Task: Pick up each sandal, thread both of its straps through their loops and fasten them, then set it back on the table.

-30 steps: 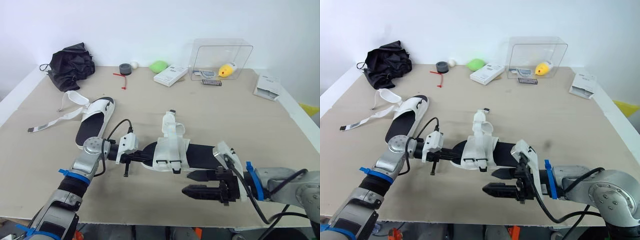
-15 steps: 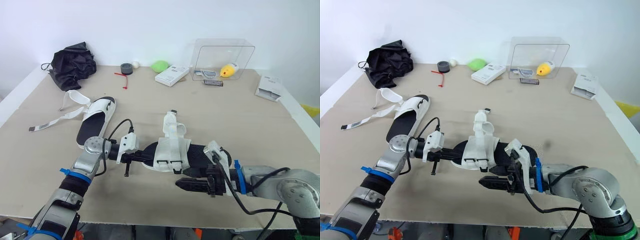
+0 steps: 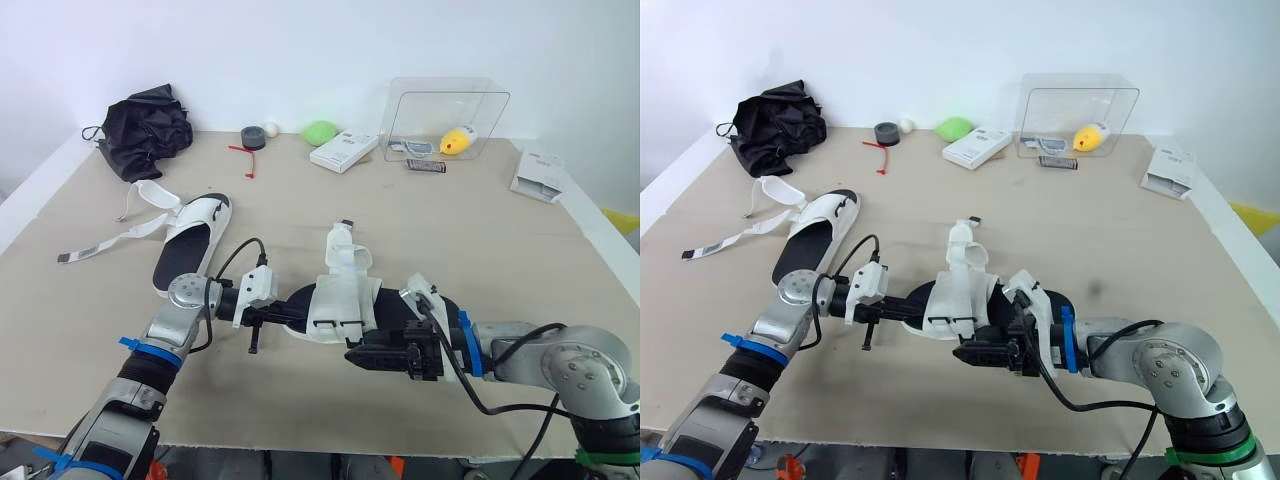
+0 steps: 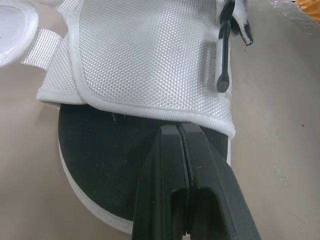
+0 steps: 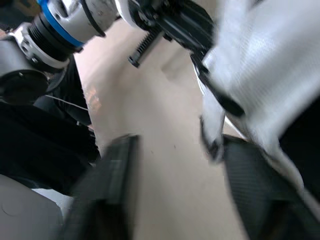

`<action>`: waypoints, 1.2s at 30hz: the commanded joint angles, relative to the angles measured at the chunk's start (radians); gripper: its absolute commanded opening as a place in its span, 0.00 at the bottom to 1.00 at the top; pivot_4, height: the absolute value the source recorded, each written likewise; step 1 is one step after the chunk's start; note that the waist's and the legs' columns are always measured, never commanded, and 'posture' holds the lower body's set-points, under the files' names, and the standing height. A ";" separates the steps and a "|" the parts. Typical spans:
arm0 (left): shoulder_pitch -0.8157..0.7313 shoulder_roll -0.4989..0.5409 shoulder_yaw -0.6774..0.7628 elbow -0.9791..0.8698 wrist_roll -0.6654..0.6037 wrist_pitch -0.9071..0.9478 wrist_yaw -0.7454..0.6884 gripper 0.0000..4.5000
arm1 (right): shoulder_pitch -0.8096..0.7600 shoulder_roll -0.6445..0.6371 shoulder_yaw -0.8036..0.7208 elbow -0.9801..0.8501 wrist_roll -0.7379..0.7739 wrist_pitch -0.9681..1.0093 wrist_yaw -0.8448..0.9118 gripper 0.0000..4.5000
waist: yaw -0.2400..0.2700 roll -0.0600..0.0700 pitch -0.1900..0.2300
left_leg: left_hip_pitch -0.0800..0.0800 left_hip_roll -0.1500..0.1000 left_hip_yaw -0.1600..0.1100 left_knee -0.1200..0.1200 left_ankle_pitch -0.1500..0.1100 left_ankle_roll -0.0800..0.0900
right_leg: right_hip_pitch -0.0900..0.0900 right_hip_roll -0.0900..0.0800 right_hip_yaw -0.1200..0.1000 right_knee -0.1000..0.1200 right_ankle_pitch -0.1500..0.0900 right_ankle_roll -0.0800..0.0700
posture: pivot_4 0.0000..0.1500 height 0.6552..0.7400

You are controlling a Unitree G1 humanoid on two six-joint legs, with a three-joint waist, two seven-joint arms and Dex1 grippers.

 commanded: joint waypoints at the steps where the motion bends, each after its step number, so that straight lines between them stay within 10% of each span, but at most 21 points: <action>1: 0.053 0.014 -0.071 0.052 0.069 0.030 -0.010 0.00 | -0.024 0.013 -0.025 0.000 0.040 0.009 -0.010 0.19 | 0.000 0.000 0.000 | 0.000 0.000 0.000 0.000 0.000 0.000 | 0.000 0.000 0.000 0.000 0.000 0.000 | 1.00 1.00; 3: 0.054 0.015 -0.072 0.052 0.070 0.030 -0.010 0.00 | -0.027 0.013 -0.027 0.000 0.047 0.014 -0.012 0.01 | 0.000 0.000 0.000 | 0.000 0.000 0.000 0.000 0.000 0.000 | 0.000 0.000 0.000 0.000 0.000 0.000 | 1.00 1.00; 21: 0.050 0.012 -0.073 0.057 0.071 0.024 -0.012 0.00 | 0.091 -0.158 -0.088 -0.287 0.241 -0.063 0.240 0.01 | 0.000 0.000 0.000 | 0.000 0.000 -0.001 0.000 0.000 0.000 | 0.000 0.000 -0.001 0.000 -0.001 0.001 | 1.00 1.00; 36: 0.053 0.012 -0.075 0.057 0.073 0.022 -0.012 0.00 | -0.277 0.057 -0.025 0.198 0.535 -0.224 -0.423 0.01 | 0.001 0.000 0.001 | -0.001 0.000 0.000 0.000 0.001 0.000 | 0.000 0.000 0.000 -0.001 0.003 -0.002 | 1.00 1.00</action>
